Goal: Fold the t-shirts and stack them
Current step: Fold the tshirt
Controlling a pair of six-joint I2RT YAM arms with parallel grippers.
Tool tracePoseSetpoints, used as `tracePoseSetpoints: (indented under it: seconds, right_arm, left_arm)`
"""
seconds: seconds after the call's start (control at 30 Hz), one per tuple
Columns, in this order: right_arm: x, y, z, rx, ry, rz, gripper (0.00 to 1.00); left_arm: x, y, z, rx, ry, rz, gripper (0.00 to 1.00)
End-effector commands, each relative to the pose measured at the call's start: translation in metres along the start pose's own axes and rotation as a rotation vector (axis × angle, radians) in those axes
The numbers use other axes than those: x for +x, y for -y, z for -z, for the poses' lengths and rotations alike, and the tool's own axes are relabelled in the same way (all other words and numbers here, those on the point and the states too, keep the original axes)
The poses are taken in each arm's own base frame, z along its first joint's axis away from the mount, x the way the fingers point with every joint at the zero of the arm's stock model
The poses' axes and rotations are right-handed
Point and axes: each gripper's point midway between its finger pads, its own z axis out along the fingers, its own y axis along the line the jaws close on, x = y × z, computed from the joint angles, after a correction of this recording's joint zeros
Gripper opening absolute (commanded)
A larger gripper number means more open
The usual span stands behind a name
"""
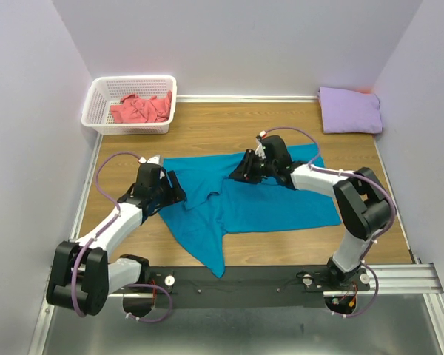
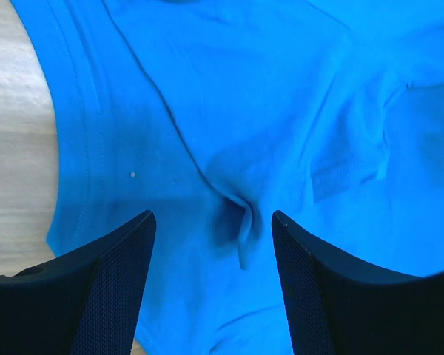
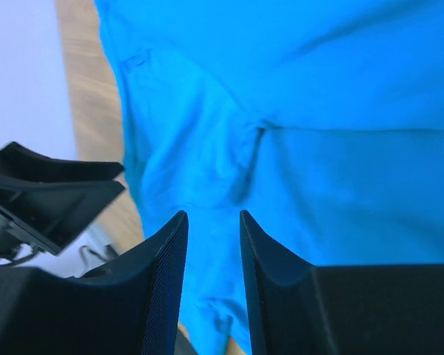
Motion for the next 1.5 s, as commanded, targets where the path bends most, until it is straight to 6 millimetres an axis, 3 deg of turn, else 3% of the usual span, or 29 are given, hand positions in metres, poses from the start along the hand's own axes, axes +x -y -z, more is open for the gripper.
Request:
tracePoseSetpoints:
  seconds: [0.0,0.3,0.67,1.0,1.13,1.23,1.47]
  right_arm:
    - [0.009,-0.027,-0.018,-0.152,-0.006,-0.068,0.42]
    - [0.048,-0.014,-0.048,-0.126,-0.096,-0.112,0.41]
    - [0.066,0.002,-0.055,-0.066,-0.132,-0.121,0.41]
    - [0.068,0.013,-0.066,-0.048,-0.137,-0.116,0.4]
    - [0.068,0.012,-0.066,-0.05,-0.134,-0.105,0.31]
    - [0.065,0.007,-0.062,-0.059,-0.131,-0.095,0.15]
    - [0.053,-0.005,-0.049,-0.036,-0.116,-0.007,0.03]
  left_arm:
    - [0.005,0.014,0.006,0.072,-0.007,0.012,0.72]
    - [0.016,0.021,0.002,0.106,-0.042,0.0,0.72]
    - [0.03,0.025,-0.001,0.118,-0.083,-0.011,0.71]
    - [0.038,0.027,-0.006,0.118,-0.104,-0.015,0.7]
    - [0.038,0.028,-0.006,0.12,-0.107,-0.016,0.68]
    - [0.041,0.028,-0.007,0.122,-0.116,-0.018,0.63]
    - [0.042,0.031,-0.006,0.131,-0.122,-0.014,0.56]
